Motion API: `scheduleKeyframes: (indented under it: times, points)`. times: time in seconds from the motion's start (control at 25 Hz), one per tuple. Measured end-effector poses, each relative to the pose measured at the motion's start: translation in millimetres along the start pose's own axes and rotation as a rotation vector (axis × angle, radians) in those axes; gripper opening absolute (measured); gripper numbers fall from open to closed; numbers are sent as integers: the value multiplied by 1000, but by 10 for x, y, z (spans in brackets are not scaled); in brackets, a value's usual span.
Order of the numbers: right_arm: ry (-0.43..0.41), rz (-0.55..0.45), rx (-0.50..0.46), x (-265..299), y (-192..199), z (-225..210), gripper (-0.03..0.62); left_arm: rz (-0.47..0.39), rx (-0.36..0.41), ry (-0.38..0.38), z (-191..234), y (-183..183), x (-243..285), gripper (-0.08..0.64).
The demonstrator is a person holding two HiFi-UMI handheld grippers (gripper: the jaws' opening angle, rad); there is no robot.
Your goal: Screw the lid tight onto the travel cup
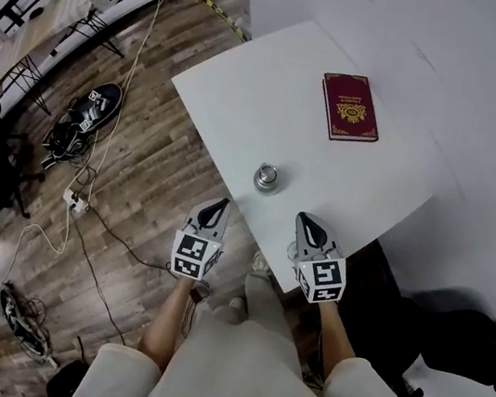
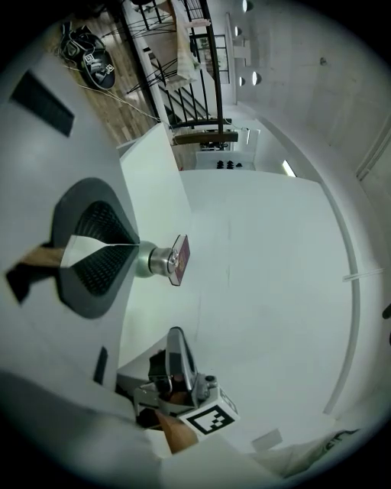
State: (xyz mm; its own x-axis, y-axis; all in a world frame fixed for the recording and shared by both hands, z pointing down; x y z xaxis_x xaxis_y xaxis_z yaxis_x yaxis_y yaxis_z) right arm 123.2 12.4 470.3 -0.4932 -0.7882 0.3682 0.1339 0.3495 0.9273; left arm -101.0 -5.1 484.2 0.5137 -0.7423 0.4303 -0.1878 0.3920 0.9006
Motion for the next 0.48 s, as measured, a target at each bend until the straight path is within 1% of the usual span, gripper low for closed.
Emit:
scheduleKeyframes:
  times: [0.2,0.48]
  points:
    - [-9,1,10,157,66,-145,0,-7,0,-15,44,-26,194,9]
    - [-16,-2,24,350,170,-289,0,-21,2,-7,118,23,477,9]
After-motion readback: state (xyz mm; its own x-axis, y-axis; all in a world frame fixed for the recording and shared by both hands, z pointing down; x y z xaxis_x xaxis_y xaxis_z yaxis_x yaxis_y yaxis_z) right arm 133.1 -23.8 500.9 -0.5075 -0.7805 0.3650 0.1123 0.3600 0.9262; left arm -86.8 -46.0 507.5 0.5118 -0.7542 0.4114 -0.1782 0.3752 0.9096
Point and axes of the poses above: the fingertips, and each gripper's own axes: x forward along the fingers, z to its left, y out of its underside, the point moved 6 cm from there along -x, backward along the fingers, and after that the axes turned 2 degrees about -z, right-handed, at the moved point
